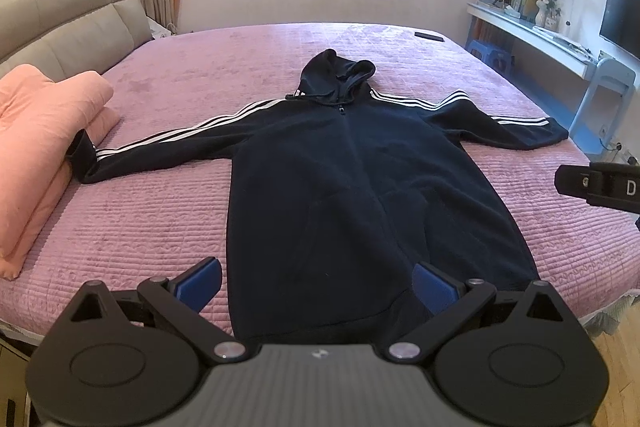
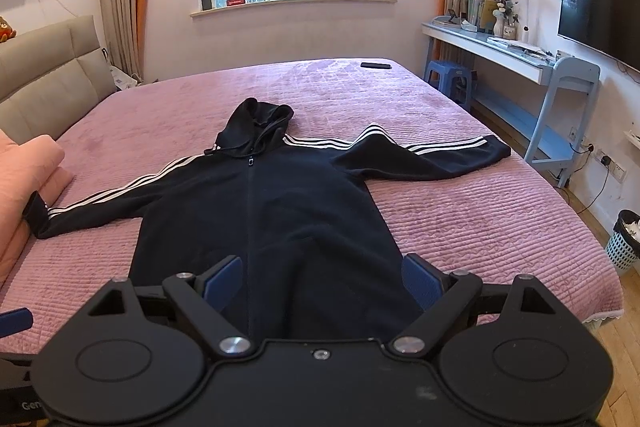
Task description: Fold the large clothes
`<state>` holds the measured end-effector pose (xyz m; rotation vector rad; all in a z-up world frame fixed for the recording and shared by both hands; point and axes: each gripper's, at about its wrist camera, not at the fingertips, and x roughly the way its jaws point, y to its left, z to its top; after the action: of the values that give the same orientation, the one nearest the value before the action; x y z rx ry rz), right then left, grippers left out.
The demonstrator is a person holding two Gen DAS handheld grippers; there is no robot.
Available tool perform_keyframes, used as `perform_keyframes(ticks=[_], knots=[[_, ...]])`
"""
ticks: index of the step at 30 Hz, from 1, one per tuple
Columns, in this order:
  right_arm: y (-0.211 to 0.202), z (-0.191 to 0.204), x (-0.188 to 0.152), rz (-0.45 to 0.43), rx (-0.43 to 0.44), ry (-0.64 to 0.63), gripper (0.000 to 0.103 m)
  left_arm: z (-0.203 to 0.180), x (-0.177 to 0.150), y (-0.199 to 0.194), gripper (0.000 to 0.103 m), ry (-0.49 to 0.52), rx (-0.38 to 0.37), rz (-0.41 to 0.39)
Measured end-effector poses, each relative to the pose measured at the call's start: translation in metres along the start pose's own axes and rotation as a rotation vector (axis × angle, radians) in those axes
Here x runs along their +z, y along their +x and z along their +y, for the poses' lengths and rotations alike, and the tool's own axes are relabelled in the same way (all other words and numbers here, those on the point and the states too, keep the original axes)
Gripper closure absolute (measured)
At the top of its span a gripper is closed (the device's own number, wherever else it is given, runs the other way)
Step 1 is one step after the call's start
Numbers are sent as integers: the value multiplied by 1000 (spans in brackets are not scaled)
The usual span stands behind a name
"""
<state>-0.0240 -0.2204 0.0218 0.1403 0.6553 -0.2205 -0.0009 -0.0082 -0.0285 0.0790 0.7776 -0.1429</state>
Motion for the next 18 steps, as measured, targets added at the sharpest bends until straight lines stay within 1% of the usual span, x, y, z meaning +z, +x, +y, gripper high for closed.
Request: perform_keyframes(ticks=[11, 12, 15, 18], knots=[[2, 0, -1, 8, 6, -5, 0, 5, -2, 1, 0, -19, -2, 6], [2, 1, -1, 8, 7, -7, 0, 5, -3, 1, 0, -20, -7, 7], [4, 2, -1, 13, 10, -9, 0, 8, -5, -1, 1, -36, -64, 5], [3, 2, -2, 18, 17, -6, 0, 9, -6, -3, 1, -36, -62, -1]])
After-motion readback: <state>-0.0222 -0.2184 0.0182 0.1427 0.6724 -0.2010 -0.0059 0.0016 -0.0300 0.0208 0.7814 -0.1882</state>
